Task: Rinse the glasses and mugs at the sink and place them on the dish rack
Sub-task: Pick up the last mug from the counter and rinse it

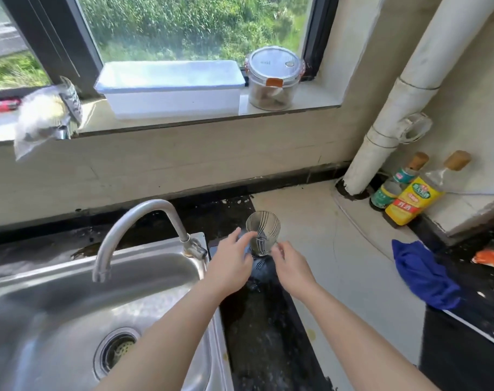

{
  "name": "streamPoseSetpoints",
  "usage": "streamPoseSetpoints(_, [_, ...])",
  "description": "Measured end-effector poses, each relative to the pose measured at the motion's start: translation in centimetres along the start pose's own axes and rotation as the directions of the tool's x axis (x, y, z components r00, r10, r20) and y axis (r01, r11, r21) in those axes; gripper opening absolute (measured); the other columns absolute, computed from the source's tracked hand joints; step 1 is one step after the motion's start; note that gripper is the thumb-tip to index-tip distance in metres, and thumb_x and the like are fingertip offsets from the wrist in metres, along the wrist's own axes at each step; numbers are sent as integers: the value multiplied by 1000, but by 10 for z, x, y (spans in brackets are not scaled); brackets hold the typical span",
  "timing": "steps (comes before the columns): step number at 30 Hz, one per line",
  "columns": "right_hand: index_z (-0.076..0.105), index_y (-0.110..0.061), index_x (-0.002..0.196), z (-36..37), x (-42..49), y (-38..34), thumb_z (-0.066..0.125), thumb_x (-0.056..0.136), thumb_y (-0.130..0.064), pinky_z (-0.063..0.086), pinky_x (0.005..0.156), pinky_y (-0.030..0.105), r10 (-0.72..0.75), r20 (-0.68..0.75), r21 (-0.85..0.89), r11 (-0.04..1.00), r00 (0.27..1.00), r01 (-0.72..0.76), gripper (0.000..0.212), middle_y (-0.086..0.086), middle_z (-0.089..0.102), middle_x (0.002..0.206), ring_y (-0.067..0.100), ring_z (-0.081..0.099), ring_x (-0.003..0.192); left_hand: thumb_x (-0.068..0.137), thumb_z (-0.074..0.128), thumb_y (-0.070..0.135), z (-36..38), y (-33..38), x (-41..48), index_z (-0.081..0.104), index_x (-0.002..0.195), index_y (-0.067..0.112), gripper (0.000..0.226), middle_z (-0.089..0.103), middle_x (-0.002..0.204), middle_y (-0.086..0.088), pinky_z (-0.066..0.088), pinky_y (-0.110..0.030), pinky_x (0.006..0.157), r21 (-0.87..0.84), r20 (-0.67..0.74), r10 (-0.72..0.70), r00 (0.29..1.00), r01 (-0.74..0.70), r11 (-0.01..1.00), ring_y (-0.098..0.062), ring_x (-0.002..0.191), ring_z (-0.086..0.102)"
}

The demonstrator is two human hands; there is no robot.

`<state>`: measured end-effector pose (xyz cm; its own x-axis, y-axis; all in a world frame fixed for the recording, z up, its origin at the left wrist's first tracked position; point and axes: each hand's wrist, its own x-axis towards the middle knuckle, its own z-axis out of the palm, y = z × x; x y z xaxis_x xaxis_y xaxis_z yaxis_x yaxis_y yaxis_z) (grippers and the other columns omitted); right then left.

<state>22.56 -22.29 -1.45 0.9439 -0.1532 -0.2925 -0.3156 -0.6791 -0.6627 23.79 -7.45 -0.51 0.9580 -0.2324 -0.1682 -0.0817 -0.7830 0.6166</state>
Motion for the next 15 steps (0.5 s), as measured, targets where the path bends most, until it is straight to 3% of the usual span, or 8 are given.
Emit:
streamPoseSetpoints(4, [49,-12,86,3,6,5,38,102,-29,37,62,34,-13,-15,105,994,1000,14,26,2,55,76,23,51,74,94,47,17,0,-4,1,43,134,31,43,37,151,5,37,-30,106,-57,-25,41,999,-43,997,-15,135,37])
streamPoseSetpoints(8, [54,-14,86,6,-11,4,43,100,-31,49,70,35,-44,38,200,979,998,36,25,10,66,88,27,65,89,88,59,18,-10,-18,-24,31,142,34,63,48,141,11,47,-25,88,-239,-52,-32,998,19,971,-8,100,56])
streamPoseSetpoints(12, [58,-17,93,8,-46,-9,45,100,-28,54,92,28,-171,224,287,952,959,103,19,-1,68,96,9,66,95,79,73,24,-24,-49,-64,16,150,37,92,35,143,24,32,-19,103,-385,-45,-74,996,51,921,4,130,35])
streamPoseSetpoints(15, [61,-16,101,24,-64,-25,47,100,-29,52,96,31,-257,356,341,931,899,132,19,-2,69,100,7,66,100,72,76,21,-41,-71,-90,31,138,47,84,45,132,33,35,-8,95,-438,-66,-57,996,22,899,12,120,43])
